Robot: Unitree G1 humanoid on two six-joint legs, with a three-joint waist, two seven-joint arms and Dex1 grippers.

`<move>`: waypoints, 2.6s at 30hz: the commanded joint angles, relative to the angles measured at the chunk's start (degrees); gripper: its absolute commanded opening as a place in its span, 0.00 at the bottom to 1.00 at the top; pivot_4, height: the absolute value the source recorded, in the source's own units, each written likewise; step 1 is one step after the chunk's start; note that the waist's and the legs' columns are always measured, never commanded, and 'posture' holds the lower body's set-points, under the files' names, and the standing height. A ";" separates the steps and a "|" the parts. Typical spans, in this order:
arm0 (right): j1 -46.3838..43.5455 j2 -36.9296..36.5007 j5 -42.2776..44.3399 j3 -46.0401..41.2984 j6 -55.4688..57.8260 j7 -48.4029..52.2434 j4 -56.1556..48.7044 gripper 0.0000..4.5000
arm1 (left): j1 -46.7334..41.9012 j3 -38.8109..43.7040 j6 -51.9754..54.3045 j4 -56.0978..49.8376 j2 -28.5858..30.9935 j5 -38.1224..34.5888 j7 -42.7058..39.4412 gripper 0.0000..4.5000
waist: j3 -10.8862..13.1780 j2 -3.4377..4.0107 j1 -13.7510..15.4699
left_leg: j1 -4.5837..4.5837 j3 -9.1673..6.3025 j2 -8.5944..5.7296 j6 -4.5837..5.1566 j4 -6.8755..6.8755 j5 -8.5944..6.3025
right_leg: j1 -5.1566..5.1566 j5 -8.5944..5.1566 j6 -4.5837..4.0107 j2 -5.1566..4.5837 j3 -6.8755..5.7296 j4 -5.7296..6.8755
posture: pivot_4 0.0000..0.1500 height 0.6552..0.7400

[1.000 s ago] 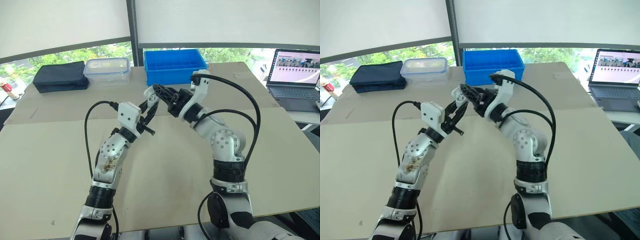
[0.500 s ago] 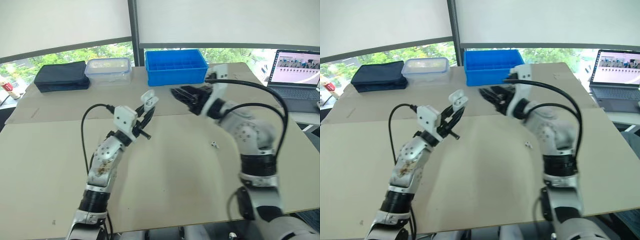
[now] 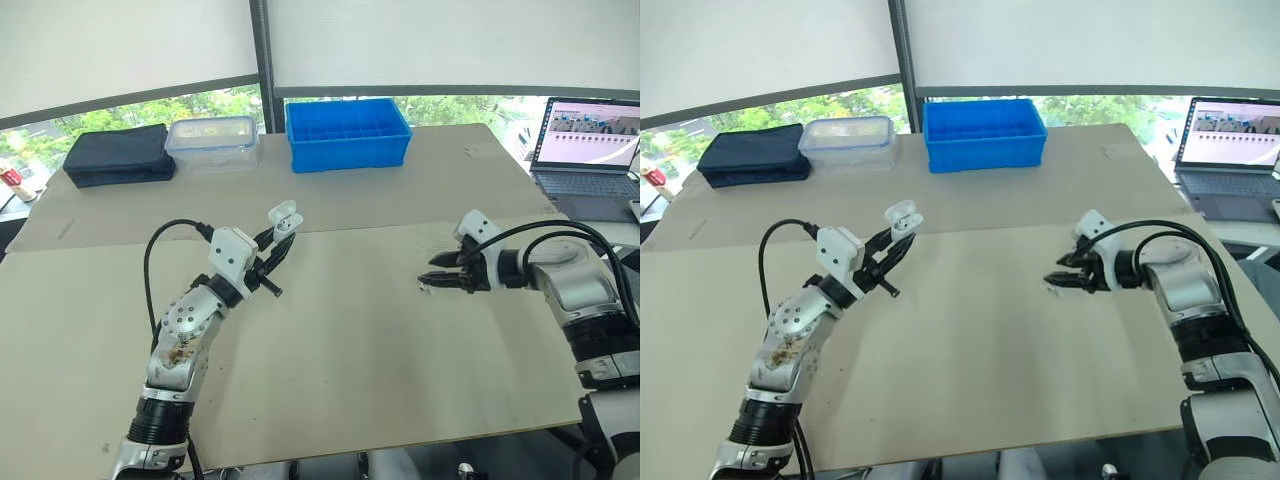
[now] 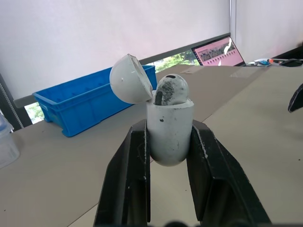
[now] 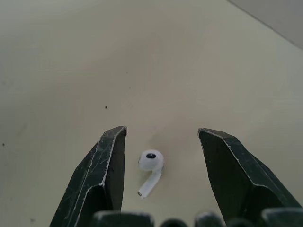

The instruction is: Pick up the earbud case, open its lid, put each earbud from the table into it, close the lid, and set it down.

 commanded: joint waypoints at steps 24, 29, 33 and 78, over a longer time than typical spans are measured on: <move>5.31 2.14 -5.76 -2.20 3.07 -6.79 -5.51 0.60 | -1.03 -0.19 -0.68 -1.78 -0.72 0.80 1.06 0.12 | 0.00 0.00 0.82 | 0.01 -0.02 -0.02 -0.05 0.04 0.02 | 0.01 0.00 0.00 -0.01 -0.01 0.02 | 1.00 1.00; 5.85 1.47 -6.06 -2.00 4.41 -6.51 -5.91 0.35 | -0.96 -0.28 -0.45 -2.01 -0.77 0.86 1.19 0.12 | 0.00 0.00 0.83 | 0.02 -0.02 -0.02 -0.04 0.05 0.02 | 0.03 0.00 -0.01 -0.01 -0.01 0.03 | 1.00 1.00; 6.48 1.14 -6.12 -2.09 4.29 -6.00 -6.51 0.08 | -0.96 -0.41 -0.55 -1.80 -0.92 0.98 1.31 0.12 | 0.00 0.00 1.03 | 0.04 -0.02 -0.02 -0.03 0.06 0.02 | 0.05 0.00 0.00 -0.01 -0.01 0.03 | 1.00 1.00; 7.21 -19.46 -22.75 3.71 -22.66 18.30 16.59 0.44 | 1.68 -3.03 -2.40 -2.65 -5.61 2.86 4.50 0.12 | 0.00 -0.02 1.51 | 1.06 0.07 0.03 0.12 -0.09 -0.09 | 1.27 -0.04 0.07 -0.02 -0.03 -0.36 | 1.00 1.00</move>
